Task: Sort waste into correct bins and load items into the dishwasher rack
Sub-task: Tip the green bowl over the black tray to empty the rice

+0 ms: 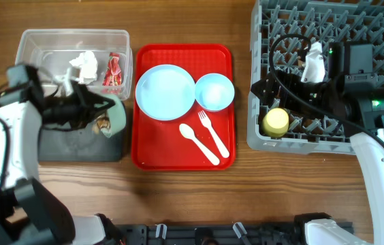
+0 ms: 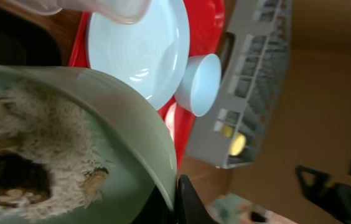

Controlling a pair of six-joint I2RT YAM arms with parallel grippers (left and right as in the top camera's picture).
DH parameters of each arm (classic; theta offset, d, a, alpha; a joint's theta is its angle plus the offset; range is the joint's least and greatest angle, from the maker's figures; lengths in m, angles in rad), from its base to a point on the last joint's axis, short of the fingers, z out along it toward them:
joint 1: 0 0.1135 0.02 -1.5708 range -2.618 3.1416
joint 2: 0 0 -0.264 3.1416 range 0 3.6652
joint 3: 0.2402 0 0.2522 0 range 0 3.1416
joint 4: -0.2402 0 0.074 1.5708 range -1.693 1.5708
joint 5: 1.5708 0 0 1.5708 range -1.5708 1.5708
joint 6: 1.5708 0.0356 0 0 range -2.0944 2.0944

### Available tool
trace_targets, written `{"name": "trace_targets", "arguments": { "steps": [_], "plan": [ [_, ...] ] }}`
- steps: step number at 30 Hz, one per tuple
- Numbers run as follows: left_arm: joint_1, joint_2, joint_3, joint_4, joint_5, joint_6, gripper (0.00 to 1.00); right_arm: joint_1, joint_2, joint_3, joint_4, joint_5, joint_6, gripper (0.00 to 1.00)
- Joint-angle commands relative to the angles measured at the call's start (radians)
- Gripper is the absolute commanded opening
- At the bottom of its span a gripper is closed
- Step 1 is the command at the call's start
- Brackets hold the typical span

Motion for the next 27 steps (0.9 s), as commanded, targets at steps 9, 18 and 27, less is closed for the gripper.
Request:
{"name": "trace_targets", "arguments": {
  "steps": [9, 18, 27],
  "plan": [
    [0.177, 0.146, -0.107, -0.006, 0.472, 0.212, 0.04, 0.003, -0.013, 0.019, -0.001, -0.013, -0.011, 1.00],
    [0.180, 0.147, -0.107, 0.044, 0.469, 0.218, 0.04, 0.003, -0.013, 0.019, -0.001, -0.012, -0.011, 1.00],
    [0.191, 0.150, -0.106, 0.008, 0.467, 0.261, 0.04, 0.003, -0.013, 0.019, 0.002, -0.013, -0.011, 1.00]
  ]
}}
